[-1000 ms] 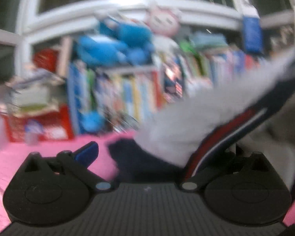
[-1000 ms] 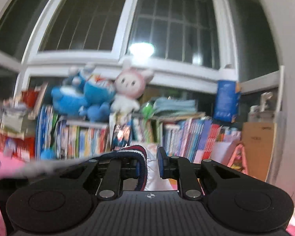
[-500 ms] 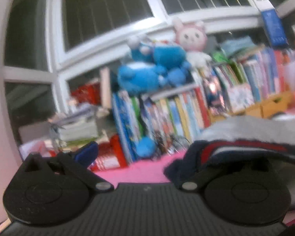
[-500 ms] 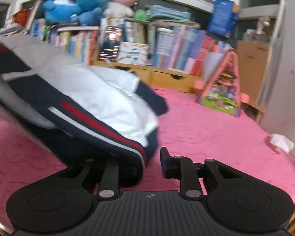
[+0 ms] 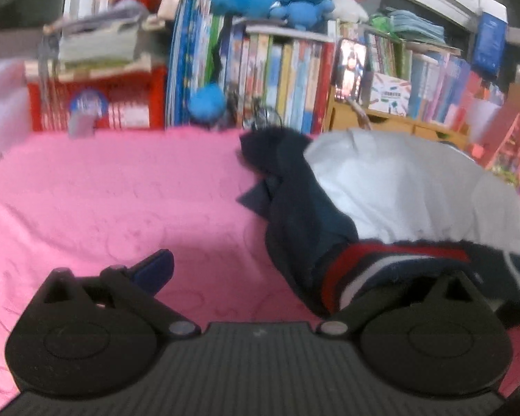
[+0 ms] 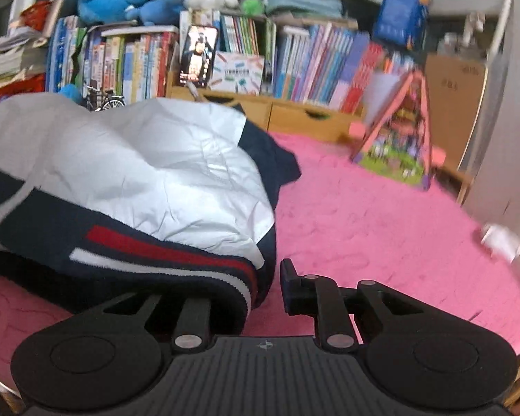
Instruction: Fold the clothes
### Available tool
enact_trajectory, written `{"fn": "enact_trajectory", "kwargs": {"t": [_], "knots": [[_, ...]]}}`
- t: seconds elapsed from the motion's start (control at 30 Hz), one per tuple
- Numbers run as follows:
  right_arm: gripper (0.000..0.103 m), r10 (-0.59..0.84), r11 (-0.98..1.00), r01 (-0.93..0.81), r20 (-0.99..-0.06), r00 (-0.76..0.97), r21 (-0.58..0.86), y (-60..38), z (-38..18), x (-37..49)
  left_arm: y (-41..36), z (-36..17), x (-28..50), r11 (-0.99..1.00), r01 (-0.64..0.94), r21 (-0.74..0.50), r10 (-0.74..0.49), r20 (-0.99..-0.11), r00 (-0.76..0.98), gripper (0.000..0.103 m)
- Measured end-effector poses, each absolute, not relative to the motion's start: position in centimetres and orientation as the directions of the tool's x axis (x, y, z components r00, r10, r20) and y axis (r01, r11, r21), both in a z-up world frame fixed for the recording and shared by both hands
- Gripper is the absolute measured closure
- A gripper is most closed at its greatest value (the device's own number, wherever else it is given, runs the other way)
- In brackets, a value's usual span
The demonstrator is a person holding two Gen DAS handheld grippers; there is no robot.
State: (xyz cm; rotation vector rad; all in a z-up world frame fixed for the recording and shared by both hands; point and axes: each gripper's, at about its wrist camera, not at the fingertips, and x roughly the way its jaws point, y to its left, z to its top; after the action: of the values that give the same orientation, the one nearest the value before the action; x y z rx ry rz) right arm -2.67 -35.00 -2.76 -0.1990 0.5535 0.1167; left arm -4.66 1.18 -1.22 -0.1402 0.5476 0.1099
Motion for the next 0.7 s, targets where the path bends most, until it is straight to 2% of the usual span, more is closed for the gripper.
{"fn": "enact_trajectory", "kwargs": {"t": [0.13, 0.2, 0.27, 0.33, 0.47, 0.57, 0.7], "knots": [[0.082, 0.056, 0.975, -0.165, -0.555, 0.83, -0.149, -34.6, -3.6, -2.0, 0.5, -2.1, -3.9, 0.986, -0.159, -0.053, 0.104, -0.546, 0.831, 0.0], [0.077, 0.061, 0.978, -0.164, -0.568, 0.821, -0.132, -34.5, -4.0, -1.8, 0.2, -2.7, -3.7, 0.986, -0.159, -0.04, 0.109, -0.564, 0.819, 0.0], [0.069, 0.07, 0.982, -0.159, -0.582, 0.81, -0.104, -34.5, -4.5, -1.5, 0.0, -3.4, -3.4, 0.987, -0.16, -0.033, 0.112, -0.579, 0.808, 0.0], [0.066, 0.073, 0.983, -0.155, -0.573, 0.816, -0.096, -34.6, -4.8, -1.5, 0.0, -3.9, -3.2, 0.987, -0.161, -0.027, 0.114, -0.59, 0.799, 0.0], [0.047, 0.059, 0.982, -0.147, -0.552, 0.832, -0.117, -34.8, -5.0, -1.5, -0.2, -4.7, -3.1, 0.986, -0.167, -0.02, 0.122, -0.597, 0.793, 0.0], [0.043, 0.09, 0.984, -0.158, -0.533, 0.841, -0.084, -35.4, -5.4, -1.6, -0.4, -4.9, -3.1, 0.986, -0.165, -0.003, 0.131, -0.592, 0.795, 0.0], [0.031, 0.091, 0.986, -0.146, -0.492, 0.866, -0.075, -35.7, -6.0, -1.9, -0.4, -5.0, -3.1, 0.987, -0.161, -0.002, 0.129, -0.59, 0.797, 0.0]]}}
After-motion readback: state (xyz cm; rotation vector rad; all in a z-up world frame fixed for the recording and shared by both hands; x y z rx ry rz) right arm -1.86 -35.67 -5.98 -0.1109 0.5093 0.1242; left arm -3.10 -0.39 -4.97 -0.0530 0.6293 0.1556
